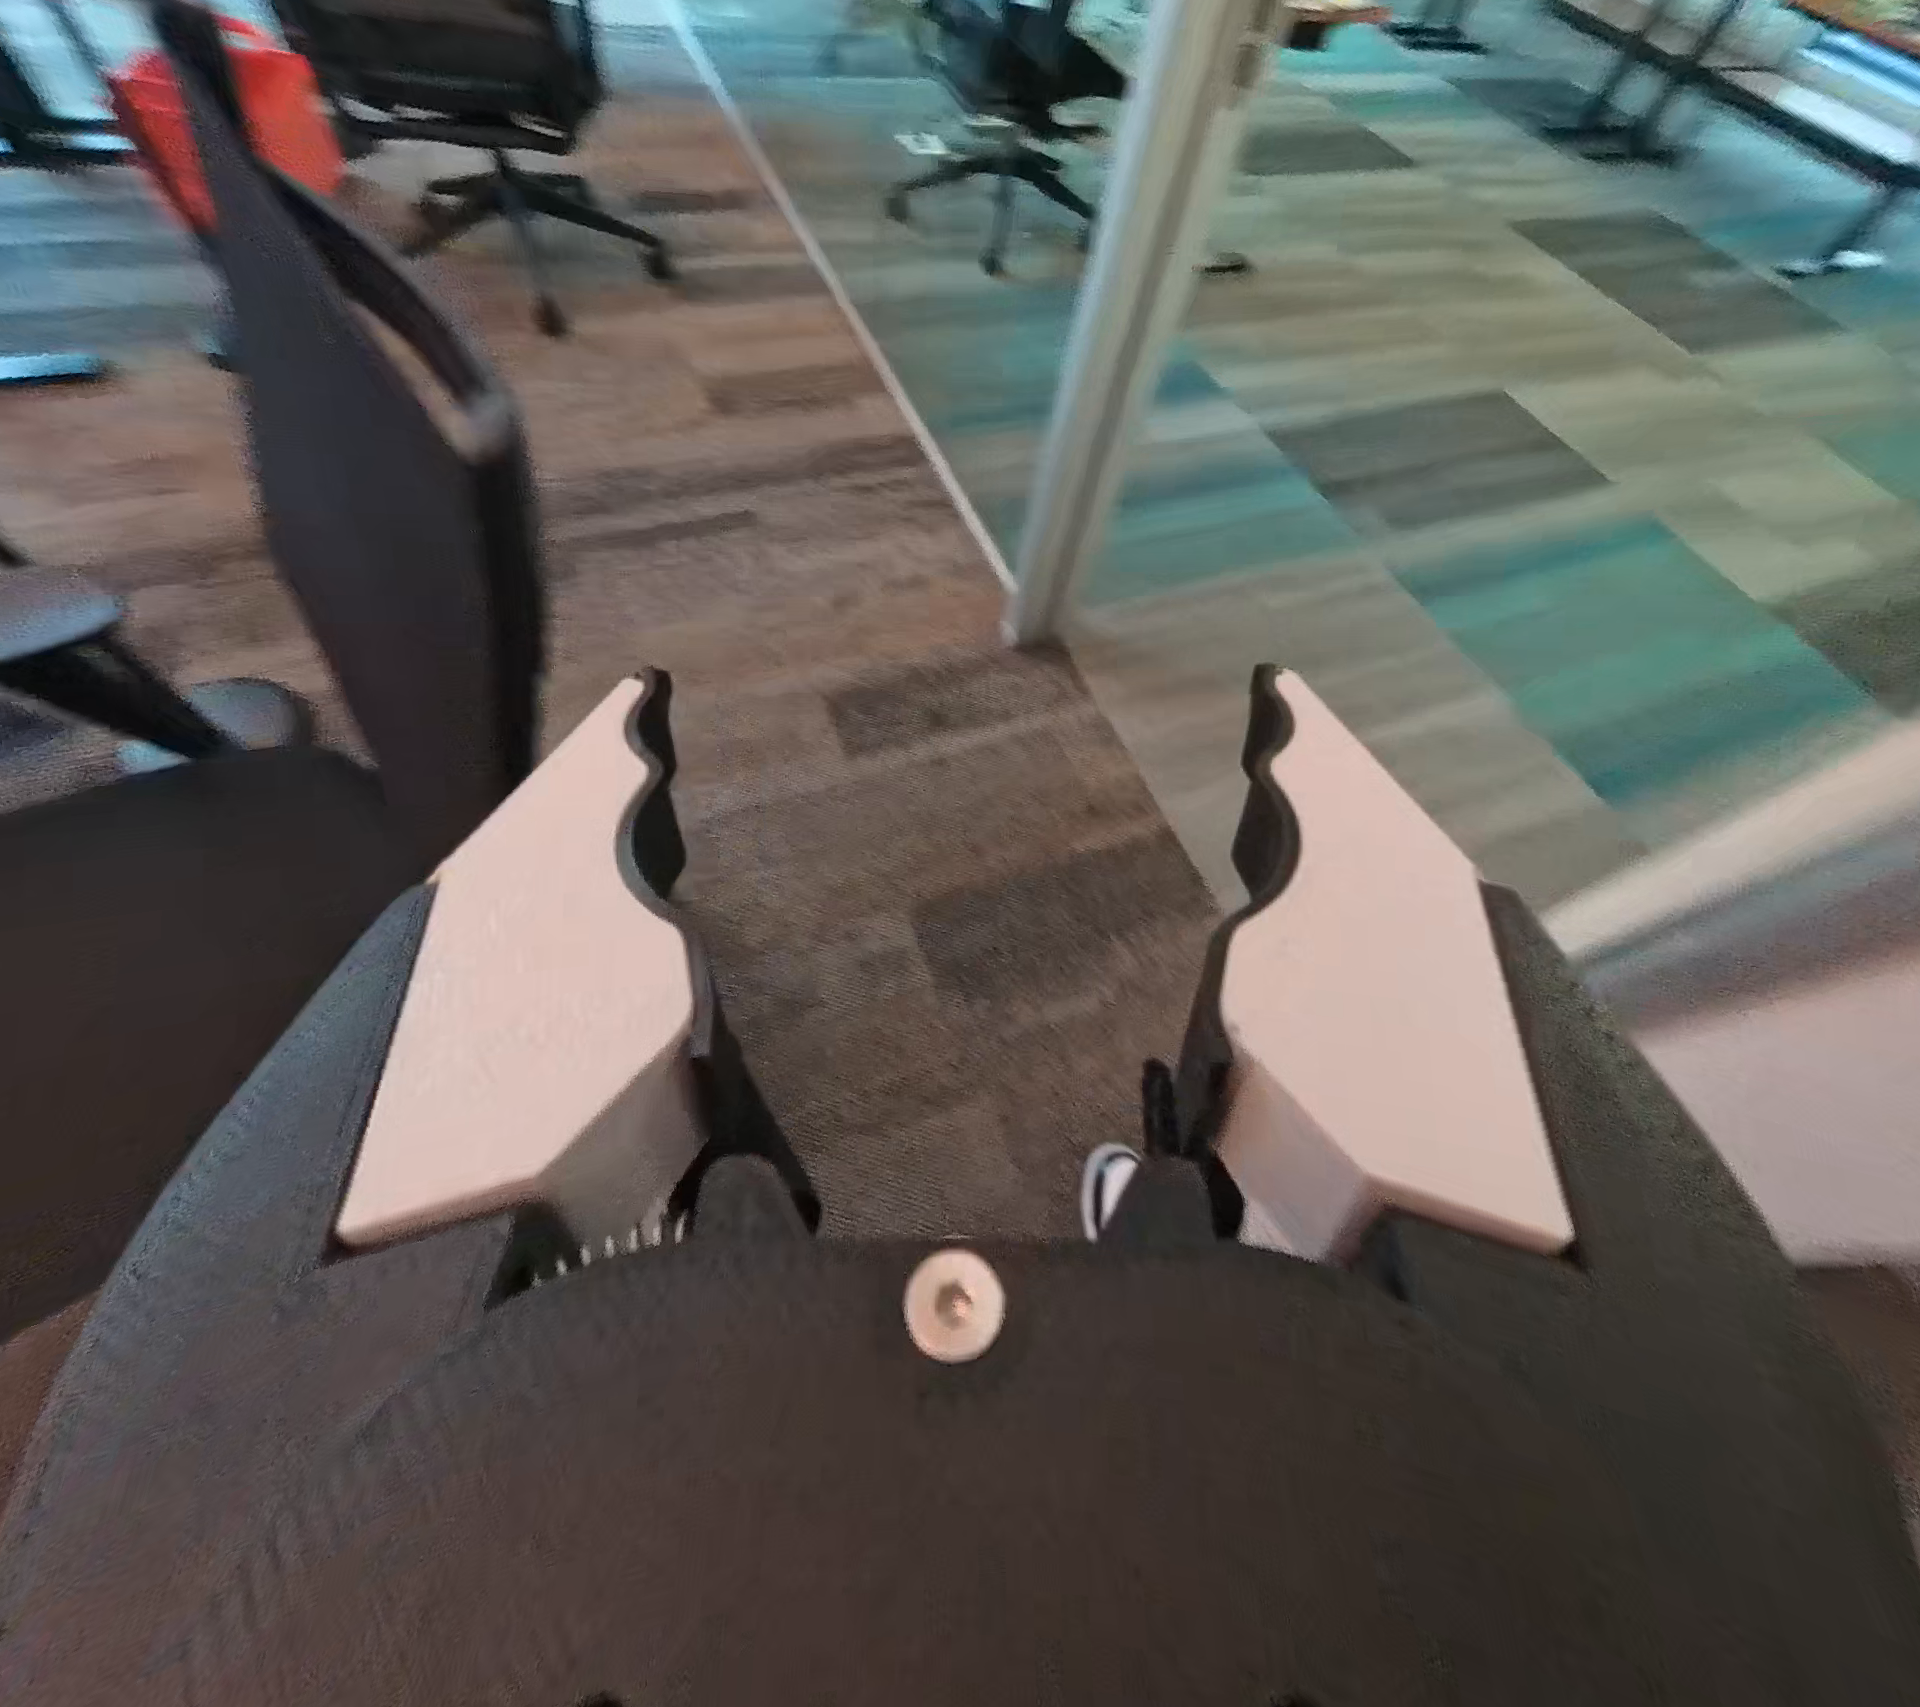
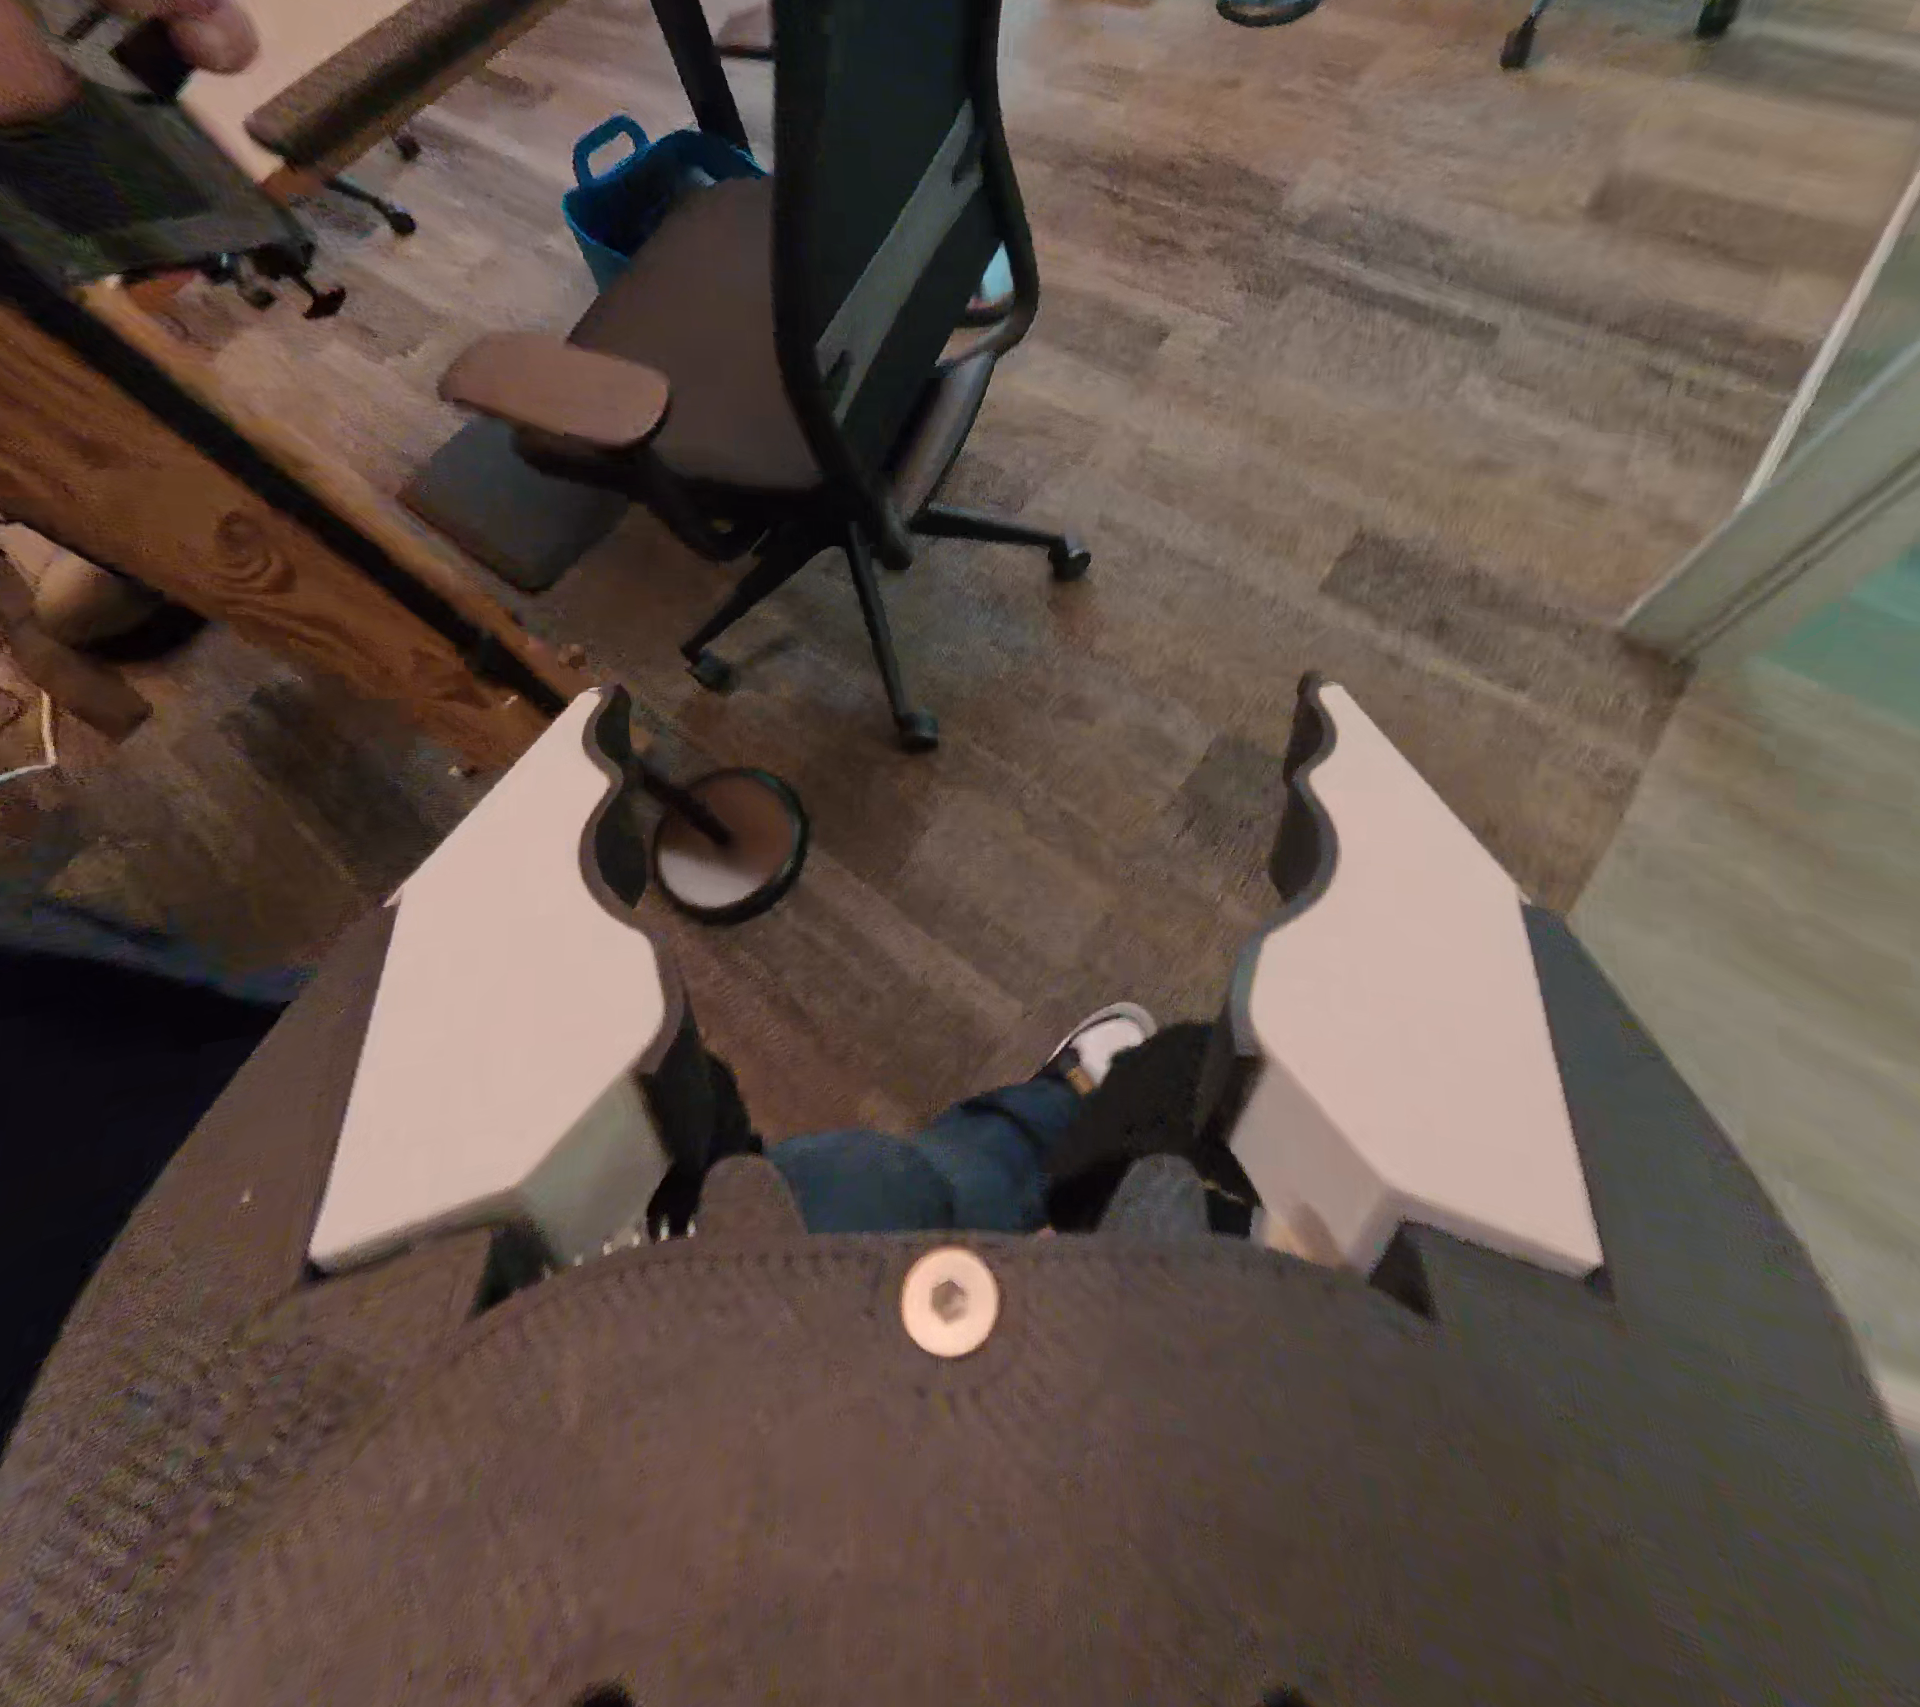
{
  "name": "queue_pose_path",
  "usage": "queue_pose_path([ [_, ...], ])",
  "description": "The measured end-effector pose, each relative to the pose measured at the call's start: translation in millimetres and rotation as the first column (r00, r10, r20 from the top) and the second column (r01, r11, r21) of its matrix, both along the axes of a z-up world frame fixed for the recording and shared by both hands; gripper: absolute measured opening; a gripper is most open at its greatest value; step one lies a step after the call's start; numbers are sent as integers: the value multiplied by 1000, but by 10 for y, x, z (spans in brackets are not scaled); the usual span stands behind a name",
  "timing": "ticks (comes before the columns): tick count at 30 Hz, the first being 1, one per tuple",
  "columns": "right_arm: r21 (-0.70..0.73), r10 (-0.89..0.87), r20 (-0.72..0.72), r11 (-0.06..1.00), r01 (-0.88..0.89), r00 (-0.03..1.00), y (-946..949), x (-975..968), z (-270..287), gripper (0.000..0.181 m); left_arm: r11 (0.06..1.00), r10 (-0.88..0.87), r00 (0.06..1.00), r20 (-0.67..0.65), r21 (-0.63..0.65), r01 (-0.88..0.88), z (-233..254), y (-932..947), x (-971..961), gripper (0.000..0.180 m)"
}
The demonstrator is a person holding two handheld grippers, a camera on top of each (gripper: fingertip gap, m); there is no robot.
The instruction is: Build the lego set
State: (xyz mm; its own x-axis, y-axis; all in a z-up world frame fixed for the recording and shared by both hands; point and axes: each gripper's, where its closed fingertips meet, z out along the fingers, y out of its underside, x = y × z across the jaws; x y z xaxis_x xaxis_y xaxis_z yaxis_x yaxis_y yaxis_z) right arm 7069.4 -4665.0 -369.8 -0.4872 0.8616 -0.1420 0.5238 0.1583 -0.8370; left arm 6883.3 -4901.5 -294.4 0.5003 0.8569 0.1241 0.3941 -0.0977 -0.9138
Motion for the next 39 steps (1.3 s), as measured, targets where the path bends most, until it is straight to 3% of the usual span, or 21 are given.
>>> queue_pose_path([
  [5, 52, 160, -119, 987, -154, 980, 227, -2015, 463, 127, 977, 209, 978, 19, -46, -208, 274, -348, -1147, 103],
  [9, 122, 340, -160, 938, -324, 927, -146, -3271, 703, 127, 950, 312, 941, 130, -56, -308, 64, -627, -1741, 104],
  [13, 121, 509, -173, 861, -495, 843, -887, -4152, 783, 125, 938, 345, 919, 189, -116, -328, -290, -761, -2110, 101],
  [17, 207, 652, -190, 758, -619, 734, -1625, -4847, 799, 124, 953, 304, 896, 322, -103, -286, -656, -771, -2456, 102],
  [19, 243, 714, -169, 698, -674, 679, -1955, -5150, 763, 124, 966, 259, 885, 387, -94, -242, -808, -702, -2624, 94],
  [21, 305, 780, -136, 619, -724, 610, -2252, -5433, 700, 123, 978, 202, 832, 516, -65, -197, -1023, -601, -2727, 103],
  [23, 372, 836, -112, 536, -758, 537, -2555, -5714, 634, 123, 979, 161, 809, 565, 13, -203, -1100, -504, -2881, 77],
  [25, 410, 888, -92, 446, -796, 450, -2874, -5921, 543, 122, 973, 230, 794, 563, -155, -172, -1305, -648, -2947, 67],
  [26, 420, 911, -78, 399, -815, 405, -3023, -5994, 481, 120, 970, 239, 784, 572, -180, -165, -1347, -677, -2957, 60],
  [29, 476, 972, -4, 210, -854, 237, -3297, -6112, 180, 115, 964, 258, 750, 609, -117, -237, -1349, -715, -3009, 51],
  [31, 470, 992, 32, 96, -877, 125, -3309, -6120, 25, 117, 945, 307, 747, 590, -94, -314, -1220, -795, -3067, 53],
  [36, 433, 986, -77, -99, -896, -146, -3072, -6243, -49, 100, 891, 454, 834, 313, -145, -430, -368, -831, -3239, 47],
  [39, 409, 949, -22, -279, -869, -316, -3015, -6337, -353, 96, 891, 453, 814, 364, -156, -426, -386, -465, -3312, 38],
])
